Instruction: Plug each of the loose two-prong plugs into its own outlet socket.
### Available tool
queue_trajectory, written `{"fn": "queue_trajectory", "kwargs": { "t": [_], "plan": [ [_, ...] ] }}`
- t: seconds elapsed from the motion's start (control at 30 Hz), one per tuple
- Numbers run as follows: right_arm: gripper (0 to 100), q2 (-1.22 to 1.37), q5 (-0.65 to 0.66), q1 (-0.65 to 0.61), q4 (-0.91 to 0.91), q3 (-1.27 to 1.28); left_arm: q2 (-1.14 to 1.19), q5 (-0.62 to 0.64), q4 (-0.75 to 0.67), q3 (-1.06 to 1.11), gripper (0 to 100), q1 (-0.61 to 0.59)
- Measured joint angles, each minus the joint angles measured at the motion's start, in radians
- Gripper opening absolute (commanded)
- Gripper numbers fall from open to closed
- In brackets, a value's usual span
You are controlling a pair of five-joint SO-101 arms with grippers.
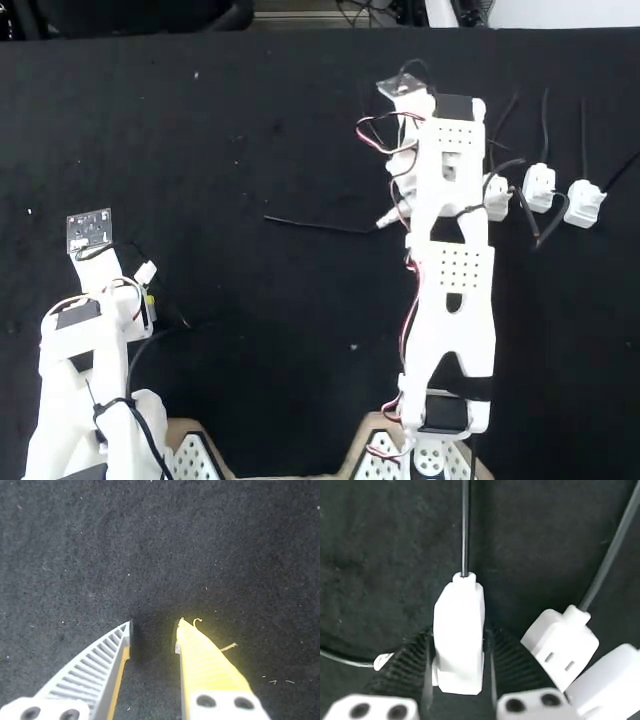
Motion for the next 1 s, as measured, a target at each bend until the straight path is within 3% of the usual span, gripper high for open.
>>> {"fn": "queue_trajectory", "kwargs": {
  "t": [0.23,0.7,0.87,1.0],
  "plan": [
    [1.1,-0.037,-0.144,-0.089,0.002,0.110,0.000,0.000,0.000,0.000,16,0.000],
    [1.1,-0.292,-0.183,-0.219,0.000,0.488,0.000,0.000,0.000,0.000,16,0.000],
    [1.1,-0.474,-0.195,-0.227,-0.069,0.709,0.000,0.000,0.000,0.000,16,0.000],
    [1.1,-0.652,-0.196,-0.265,-0.226,0.990,0.000,0.000,0.000,0.000,16,0.000]
  ]
}}
